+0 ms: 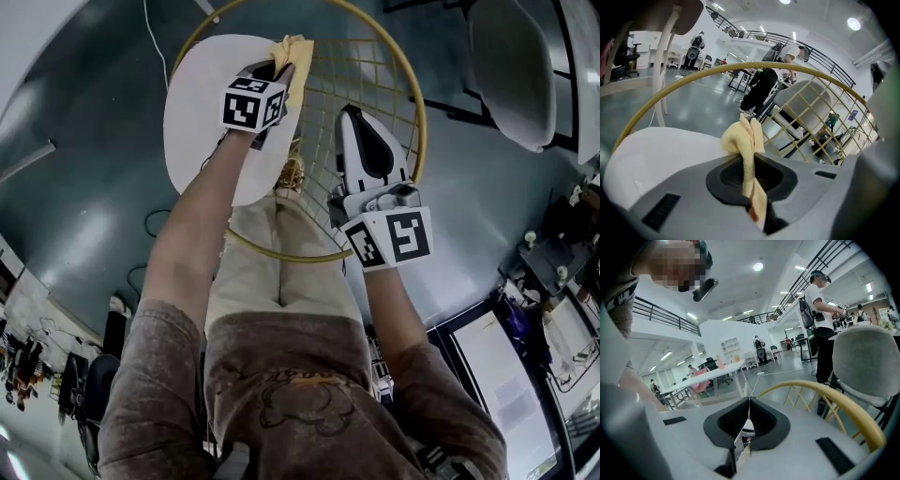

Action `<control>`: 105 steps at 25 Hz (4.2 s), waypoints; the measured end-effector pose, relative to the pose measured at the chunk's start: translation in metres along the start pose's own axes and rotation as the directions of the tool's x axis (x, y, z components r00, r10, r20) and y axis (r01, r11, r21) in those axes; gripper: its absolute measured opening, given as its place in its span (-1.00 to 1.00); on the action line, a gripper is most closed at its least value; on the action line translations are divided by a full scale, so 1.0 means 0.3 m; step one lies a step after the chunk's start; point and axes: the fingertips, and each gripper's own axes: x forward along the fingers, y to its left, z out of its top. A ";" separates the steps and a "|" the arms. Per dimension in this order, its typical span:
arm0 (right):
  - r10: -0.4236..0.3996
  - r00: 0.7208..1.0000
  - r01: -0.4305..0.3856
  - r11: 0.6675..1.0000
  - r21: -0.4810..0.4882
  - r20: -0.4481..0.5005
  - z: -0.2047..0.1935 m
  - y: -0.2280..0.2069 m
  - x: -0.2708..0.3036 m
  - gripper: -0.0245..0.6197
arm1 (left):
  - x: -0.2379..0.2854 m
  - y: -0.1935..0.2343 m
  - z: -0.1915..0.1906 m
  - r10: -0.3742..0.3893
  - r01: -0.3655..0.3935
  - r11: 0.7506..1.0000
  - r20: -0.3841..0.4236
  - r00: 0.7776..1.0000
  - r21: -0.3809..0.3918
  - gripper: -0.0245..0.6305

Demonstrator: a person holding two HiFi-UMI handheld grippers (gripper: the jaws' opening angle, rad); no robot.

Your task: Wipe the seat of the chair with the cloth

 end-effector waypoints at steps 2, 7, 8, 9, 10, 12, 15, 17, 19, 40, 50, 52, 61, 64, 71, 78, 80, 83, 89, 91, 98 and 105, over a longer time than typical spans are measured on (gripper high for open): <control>-0.002 1.000 0.002 1.000 0.001 -0.002 -0.003 -0.004 0.004 -0.83 | -0.006 0.023 -0.005 0.024 -0.023 1.000 -0.008 1.000 0.013 -0.78; -0.001 1.000 0.001 1.000 -0.010 -0.010 -0.004 -0.011 0.020 -0.84 | -0.057 0.108 -0.021 0.087 -0.087 0.996 -0.002 0.996 -0.011 -0.78; 0.002 1.000 -0.002 1.000 -0.013 -0.011 -0.005 -0.011 0.023 -0.84 | -0.070 0.130 -0.027 0.098 -0.098 0.995 -0.002 0.995 -0.017 -0.78; 0.005 1.000 -0.005 1.000 -0.016 -0.012 -0.006 -0.009 0.025 -0.83 | -0.082 0.151 -0.032 0.106 -0.106 0.994 -0.001 0.994 -0.024 -0.78; 0.009 1.000 -0.009 1.000 -0.019 -0.015 -0.008 -0.006 0.027 -0.84 | -0.096 0.171 -0.036 0.113 -0.113 0.993 0.002 0.994 -0.034 -0.78; 0.019 1.000 -0.019 0.999 -0.026 -0.022 -0.014 0.003 0.031 -0.83 | -0.124 0.212 -0.039 0.128 -0.127 0.990 0.012 0.992 -0.057 -0.78; 0.027 0.999 -0.028 0.999 -0.029 -0.032 -0.029 0.011 0.037 -0.84 | -0.166 0.281 -0.042 0.164 -0.162 0.984 0.024 0.986 -0.079 -0.78; 0.031 0.999 -0.032 0.999 -0.029 -0.038 -0.035 0.018 0.039 -0.83 | -0.198 0.329 -0.045 0.191 -0.188 0.978 0.030 0.981 -0.089 -0.78; 0.035 0.998 -0.036 0.999 -0.029 -0.042 -0.039 0.025 0.040 -0.83 | -0.233 0.377 -0.050 0.218 -0.213 0.972 0.035 0.975 -0.102 -0.78; 0.047 0.997 -0.049 0.998 -0.032 -0.056 -0.067 0.036 0.030 -0.83 | -0.654 0.723 -0.226 0.466 -0.443 0.858 0.029 0.885 -0.258 -0.78; 0.030 0.999 -0.031 0.999 -0.016 -0.039 -0.067 0.024 0.006 -0.83 | -0.762 0.629 -0.258 0.441 -0.405 0.882 0.116 0.890 -0.243 -0.78; 0.025 0.999 -0.025 1.000 -0.011 -0.036 -0.066 0.019 -0.001 -0.83 | -0.753 0.571 -0.252 0.407 -0.370 0.900 0.137 0.903 -0.231 -0.78; 0.007 1.000 -0.007 1.000 -0.004 -0.030 -0.068 0.007 -0.026 -0.83 | -0.610 0.271 -0.203 0.206 -0.173 0.968 0.184 0.961 -0.180 -0.78; 0.005 1.000 -0.005 1.000 -0.007 -0.029 -0.071 0.006 -0.030 -0.83 | -0.537 0.163 -0.204 0.135 -0.102 0.979 0.181 0.974 -0.178 -0.78; -0.010 0.999 0.010 1.000 0.006 -0.032 -0.086 -0.002 -0.037 -0.83 | -0.338 -0.087 -0.239 -0.003 0.030 0.981 0.140 0.990 -0.190 -0.78; -0.018 0.999 0.018 1.000 0.016 -0.033 -0.100 -0.014 -0.045 -0.84 | -0.215 -0.254 -0.253 -0.111 0.128 0.969 0.091 0.990 -0.212 -0.78; -0.021 0.999 0.021 1.000 0.017 -0.034 -0.105 -0.019 -0.049 -0.83 | -0.194 -0.273 -0.253 -0.130 0.145 0.964 0.080 0.988 -0.224 -0.78; -0.021 0.999 0.022 1.000 0.018 -0.034 -0.105 -0.020 -0.052 -0.83 | -0.166 -0.282 -0.273 -0.152 0.157 0.958 0.036 0.988 -0.240 -0.78; -0.017 0.999 0.017 1.000 0.017 -0.033 -0.102 -0.019 -0.051 -0.83 | -0.121 -0.225 -0.331 -0.100 0.086 0.974 -0.060 0.993 -0.208 -0.78; -0.015 0.999 0.015 1.000 0.016 -0.036 -0.106 -0.020 -0.050 -0.83 | -0.113 -0.195 -0.341 -0.070 0.053 0.979 -0.080 0.994 -0.197 -0.78; -0.012 0.999 0.013 1.000 0.016 -0.048 -0.118 -0.019 -0.045 -0.84 | -0.132 -0.113 -0.354 0.009 -0.024 0.991 -0.117 0.993 -0.134 -0.78; 0.002 0.999 -0.002 1.000 0.011 -0.054 -0.117 -0.001 -0.033 -0.84 | -0.202 -0.003 -0.388 0.106 -0.114 0.993 -0.146 0.984 -0.043 -0.78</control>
